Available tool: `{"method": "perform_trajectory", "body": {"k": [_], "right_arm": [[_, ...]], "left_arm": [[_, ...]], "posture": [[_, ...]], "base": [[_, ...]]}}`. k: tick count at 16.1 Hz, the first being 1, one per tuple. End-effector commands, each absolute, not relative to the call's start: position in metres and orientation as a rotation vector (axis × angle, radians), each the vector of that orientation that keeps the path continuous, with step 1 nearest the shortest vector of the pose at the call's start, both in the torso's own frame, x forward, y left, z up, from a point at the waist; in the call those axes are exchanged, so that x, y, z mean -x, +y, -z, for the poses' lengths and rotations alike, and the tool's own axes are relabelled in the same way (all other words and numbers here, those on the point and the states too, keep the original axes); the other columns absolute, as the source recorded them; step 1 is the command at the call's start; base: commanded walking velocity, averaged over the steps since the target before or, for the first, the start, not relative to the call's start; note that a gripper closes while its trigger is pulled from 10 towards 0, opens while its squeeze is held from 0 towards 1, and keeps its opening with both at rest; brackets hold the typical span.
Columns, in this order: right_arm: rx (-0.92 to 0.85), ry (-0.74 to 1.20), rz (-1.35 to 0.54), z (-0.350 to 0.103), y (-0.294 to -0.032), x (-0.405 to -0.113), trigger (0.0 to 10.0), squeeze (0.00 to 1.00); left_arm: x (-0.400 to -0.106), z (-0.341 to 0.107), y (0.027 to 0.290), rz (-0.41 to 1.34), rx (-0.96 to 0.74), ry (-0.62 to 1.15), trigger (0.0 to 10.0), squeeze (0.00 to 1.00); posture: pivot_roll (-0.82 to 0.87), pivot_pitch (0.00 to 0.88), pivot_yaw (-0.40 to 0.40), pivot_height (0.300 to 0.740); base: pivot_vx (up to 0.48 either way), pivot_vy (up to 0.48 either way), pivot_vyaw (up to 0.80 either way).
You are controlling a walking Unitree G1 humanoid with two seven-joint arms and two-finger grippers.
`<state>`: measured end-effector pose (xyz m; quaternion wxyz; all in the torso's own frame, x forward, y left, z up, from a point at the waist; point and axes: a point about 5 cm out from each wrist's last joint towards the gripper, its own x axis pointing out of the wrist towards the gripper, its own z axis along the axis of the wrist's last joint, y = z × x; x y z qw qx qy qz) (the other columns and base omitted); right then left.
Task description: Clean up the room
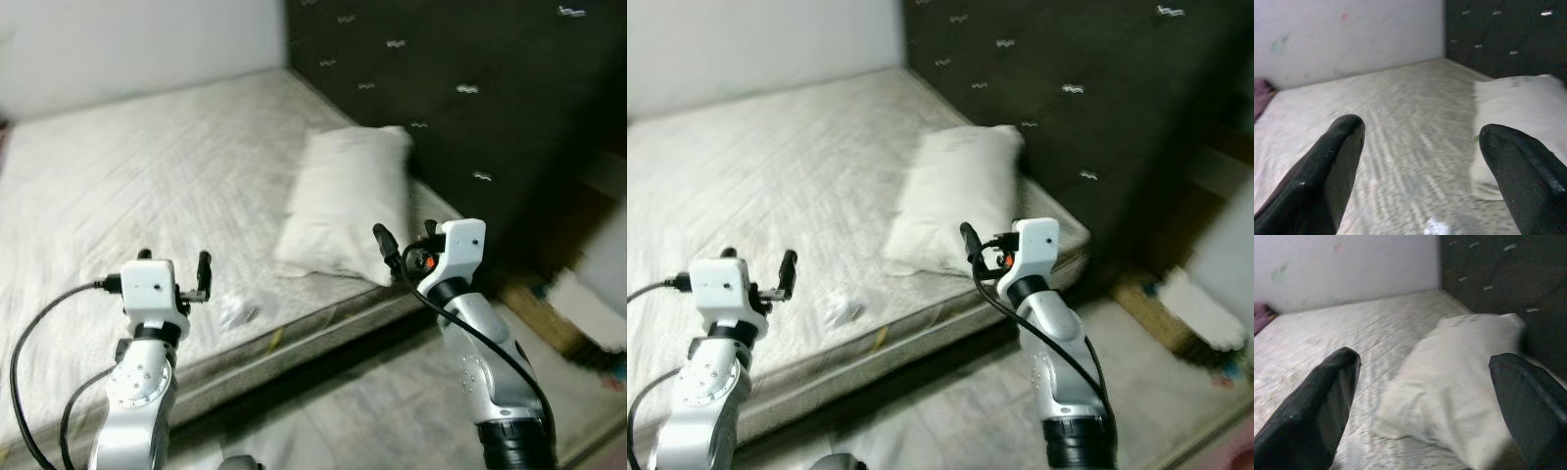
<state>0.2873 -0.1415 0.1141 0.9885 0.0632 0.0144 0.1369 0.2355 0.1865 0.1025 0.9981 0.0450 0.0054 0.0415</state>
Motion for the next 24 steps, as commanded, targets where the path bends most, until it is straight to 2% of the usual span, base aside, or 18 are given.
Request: {"method": "perform_trajectory", "body": {"k": [1, 13, 18, 24], "right_arm": [[-0.13, 0.016, -0.301, -0.1181, -0.1349, -0.289, 10.0, 0.0], [-0.159, 0.02, -0.303, -0.1144, -0.1321, -0.2923, 10.0, 0.0], [-0.18, 0.003, -0.304, -0.1177, -0.1272, -0.2966, 10.0, 0.0], [-0.186, 0.001, -0.295, -0.1172, -0.1271, -0.2972, 10.0, 0.0]], "left_arm": [[-0.2341, -0.1026, 0.1901, -0.092, -0.09, 0.013, 10.0, 0.0], [-0.2309, -0.0981, 0.1875, -0.087, -0.056, 0.022, 10.0, 0.0], [-0.2371, -0.1042, 0.1881, -0.074, -0.03, -0.007, 10.0, 0.0], [-0.2377, -0.1039, 0.1856, -0.055, -0.021, -0.01, 10.0, 0.0]], "posture": [[-0.08, 0.0, -0.023, 0.74], [-0.07, 0.0, -0.03, 0.74], [-0.07, 0.0, -0.021, 0.74], [-0.07, 0.0, -0.018, 0.74]], "base": [[0.0, 0.0, 0.8], [0.0, 0.0, 0.8], [0.0, 0.0, 0.0], [0.274, 0.0, 0.0]]}}
